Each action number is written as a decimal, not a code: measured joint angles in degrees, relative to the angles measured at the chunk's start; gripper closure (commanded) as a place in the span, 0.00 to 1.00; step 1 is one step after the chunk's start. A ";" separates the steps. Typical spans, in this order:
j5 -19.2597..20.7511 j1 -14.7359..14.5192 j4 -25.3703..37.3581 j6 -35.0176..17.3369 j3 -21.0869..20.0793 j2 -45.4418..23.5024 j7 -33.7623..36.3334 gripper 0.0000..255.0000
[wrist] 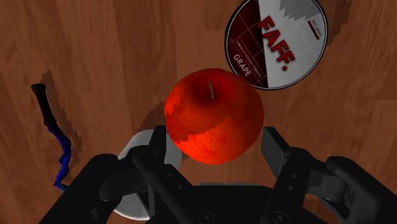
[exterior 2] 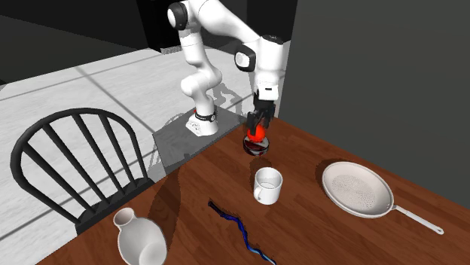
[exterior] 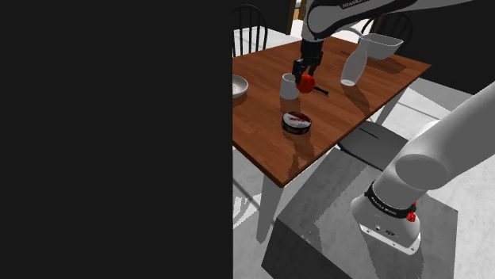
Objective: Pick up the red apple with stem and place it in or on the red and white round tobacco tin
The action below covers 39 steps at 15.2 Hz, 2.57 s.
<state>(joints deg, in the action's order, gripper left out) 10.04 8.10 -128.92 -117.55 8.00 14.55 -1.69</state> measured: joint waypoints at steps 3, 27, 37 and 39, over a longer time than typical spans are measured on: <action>-0.26 -1.46 -2.45 1.36 -2.56 3.28 3.75 1.00; 0.40 -2.62 -14.36 -11.00 -5.12 2.16 9.68 1.00; 0.10 -2.70 -12.89 -8.39 -5.14 3.41 9.22 0.00; -0.40 -3.09 -10.82 -4.59 -5.64 5.09 9.31 0.00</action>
<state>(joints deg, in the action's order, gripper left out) 9.64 5.01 -139.74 -122.14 2.36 19.64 7.63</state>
